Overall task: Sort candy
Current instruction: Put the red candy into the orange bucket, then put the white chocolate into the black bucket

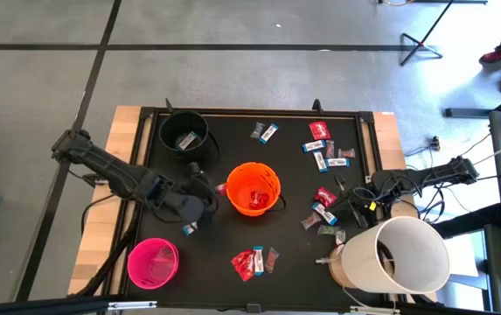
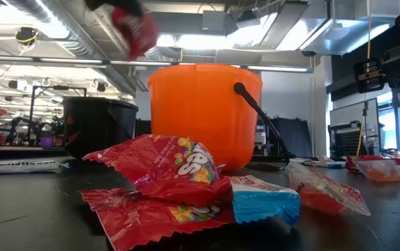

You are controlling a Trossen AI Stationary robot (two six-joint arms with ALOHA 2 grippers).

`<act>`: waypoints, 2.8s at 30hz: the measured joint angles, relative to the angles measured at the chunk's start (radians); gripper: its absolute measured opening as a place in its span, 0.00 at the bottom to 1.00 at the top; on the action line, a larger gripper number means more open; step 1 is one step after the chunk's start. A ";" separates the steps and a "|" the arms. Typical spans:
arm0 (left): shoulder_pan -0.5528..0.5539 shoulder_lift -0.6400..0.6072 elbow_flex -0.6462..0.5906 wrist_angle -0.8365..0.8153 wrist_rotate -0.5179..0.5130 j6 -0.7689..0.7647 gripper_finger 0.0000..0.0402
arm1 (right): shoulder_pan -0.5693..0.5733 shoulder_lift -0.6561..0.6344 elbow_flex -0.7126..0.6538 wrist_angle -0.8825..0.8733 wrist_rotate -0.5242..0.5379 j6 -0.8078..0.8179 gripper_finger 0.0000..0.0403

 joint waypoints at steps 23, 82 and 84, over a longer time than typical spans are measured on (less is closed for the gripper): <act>0.193 0.040 0.001 0.336 0.181 0.243 0.01 | 0.000 0.000 0.000 0.000 0.000 0.000 0.00; -0.056 0.070 -0.072 -0.159 0.384 -0.216 0.53 | 0.000 0.000 0.000 0.000 0.000 0.000 0.00; -0.056 0.070 -0.136 -0.123 0.392 -0.241 0.57 | 0.000 0.000 0.000 0.000 0.000 0.000 0.00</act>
